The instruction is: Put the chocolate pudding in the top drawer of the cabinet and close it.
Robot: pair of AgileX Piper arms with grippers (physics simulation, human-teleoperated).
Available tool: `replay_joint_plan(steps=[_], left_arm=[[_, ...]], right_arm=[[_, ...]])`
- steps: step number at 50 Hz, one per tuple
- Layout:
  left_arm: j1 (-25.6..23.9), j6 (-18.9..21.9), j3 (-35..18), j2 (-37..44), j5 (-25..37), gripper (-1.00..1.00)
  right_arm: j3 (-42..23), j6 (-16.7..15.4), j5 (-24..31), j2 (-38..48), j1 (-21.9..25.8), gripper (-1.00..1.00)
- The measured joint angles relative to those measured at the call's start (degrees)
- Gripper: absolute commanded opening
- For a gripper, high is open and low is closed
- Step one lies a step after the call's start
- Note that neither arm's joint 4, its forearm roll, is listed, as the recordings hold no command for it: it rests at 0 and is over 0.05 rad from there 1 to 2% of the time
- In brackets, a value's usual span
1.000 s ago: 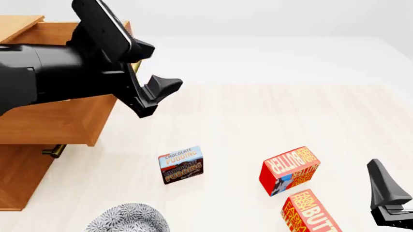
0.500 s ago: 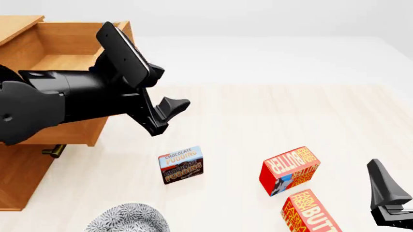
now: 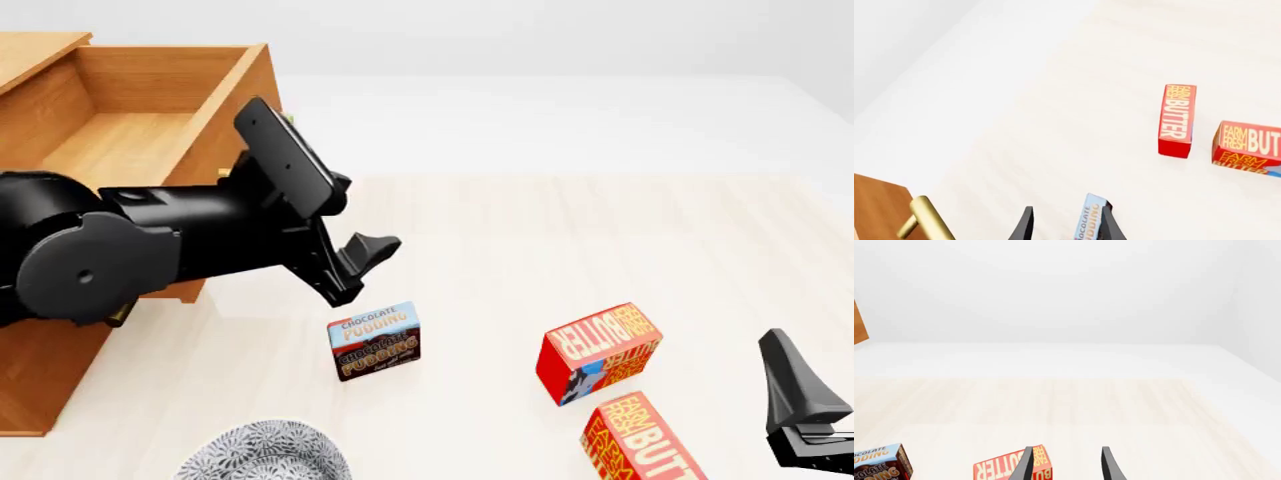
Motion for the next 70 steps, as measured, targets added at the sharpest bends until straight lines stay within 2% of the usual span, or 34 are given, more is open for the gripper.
replay_joint_plan(steps=[70], left_arm=[[-0.06, -3.16, 8.31, 9.65, -11.31, 1.0]], right_arm=[[0.0, 0.0, 0.0, 0.0, 0.0, 1.0]])
